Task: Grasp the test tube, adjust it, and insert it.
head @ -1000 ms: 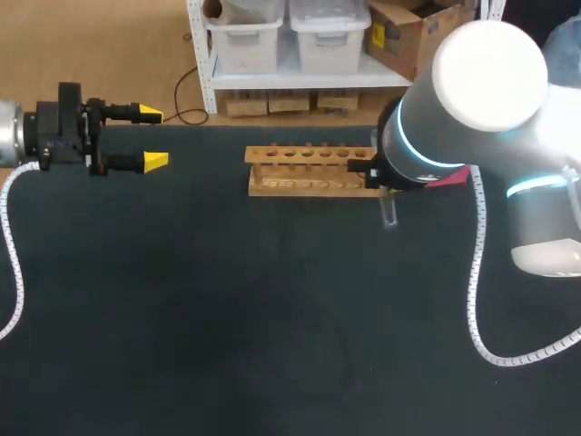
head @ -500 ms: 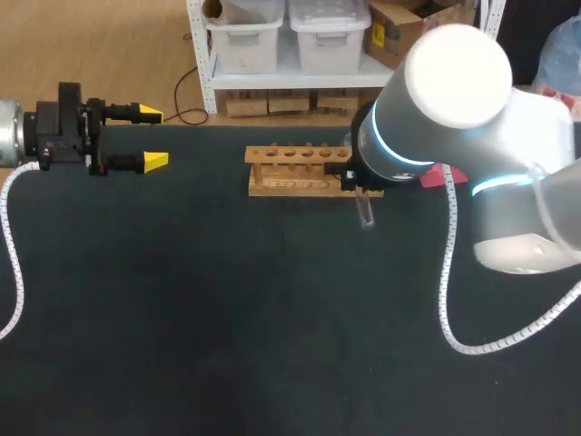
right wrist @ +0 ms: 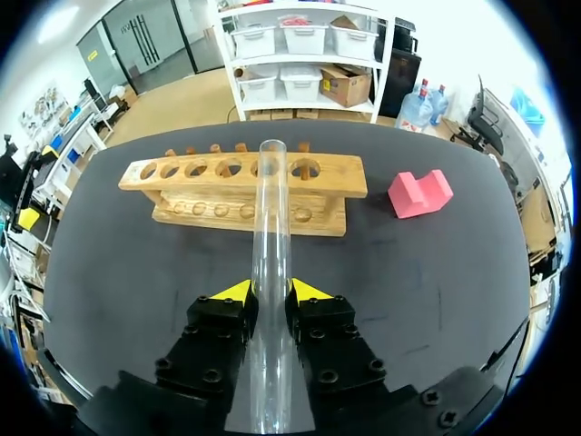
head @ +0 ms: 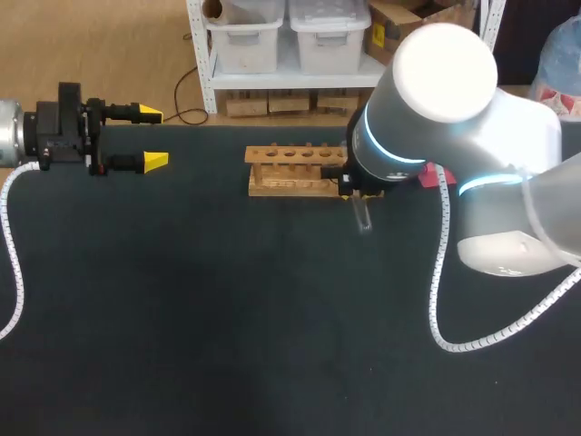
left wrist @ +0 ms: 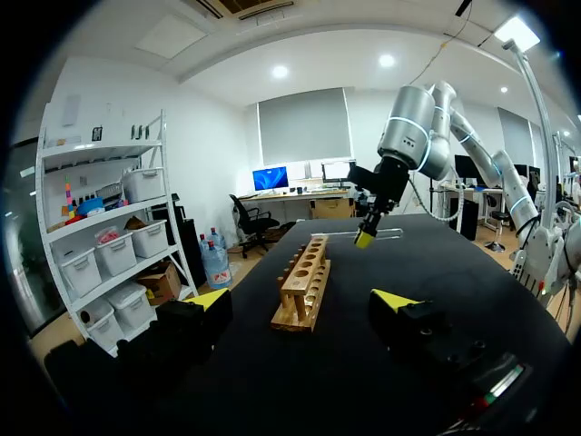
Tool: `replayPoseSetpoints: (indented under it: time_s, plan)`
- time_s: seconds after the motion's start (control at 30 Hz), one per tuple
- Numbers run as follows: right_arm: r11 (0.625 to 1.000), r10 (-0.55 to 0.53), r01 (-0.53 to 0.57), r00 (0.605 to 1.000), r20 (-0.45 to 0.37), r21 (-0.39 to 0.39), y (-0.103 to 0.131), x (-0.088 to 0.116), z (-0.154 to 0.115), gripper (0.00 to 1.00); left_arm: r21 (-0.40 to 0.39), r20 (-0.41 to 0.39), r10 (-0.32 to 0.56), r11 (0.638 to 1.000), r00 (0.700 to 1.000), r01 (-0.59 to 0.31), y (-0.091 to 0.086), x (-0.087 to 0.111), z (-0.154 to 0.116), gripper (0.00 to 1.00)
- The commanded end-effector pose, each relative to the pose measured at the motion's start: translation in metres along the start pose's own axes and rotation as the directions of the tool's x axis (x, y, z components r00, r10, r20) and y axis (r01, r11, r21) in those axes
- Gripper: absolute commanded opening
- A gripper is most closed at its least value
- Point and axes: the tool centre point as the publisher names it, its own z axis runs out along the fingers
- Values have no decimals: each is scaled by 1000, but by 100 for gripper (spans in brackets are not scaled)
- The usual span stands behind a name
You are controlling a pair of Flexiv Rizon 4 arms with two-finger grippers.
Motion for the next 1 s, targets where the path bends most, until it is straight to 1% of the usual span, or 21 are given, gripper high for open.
replayPoseSetpoints:
  time_s: [0.03, 0.27, 0.5, 0.73, 1.0]
  plan:
    - [1000, -6, 6, 1000, -25, 0, 2, 0, 4, 0, -4, 3, 3, 1000, 1000, -3, -1, 1, -1, 100]
    - [1000, -24, 24, 998, -57, -2, 3, 3, 8, 0, -4, 3, 3, 1000, 1000, -3, -1, 1, -1, 100]
    - [998, -63, 63, 992, -114, -2, 5, 3, 13, 0, -4, 3, 3, 1000, 1000, -3, -1, 1, -1, 100]
    - [997, -75, 76, 984, -164, -5, 4, 7, 23, 0, -4, 3, 3, 1000, 1000, -3, -1, 1, -1, 100]
    - [997, -77, 78, 981, -179, -1, 4, 6, 29, 0, -4, 3, 3, 1000, 1000, -3, -1, 1, -1, 100]
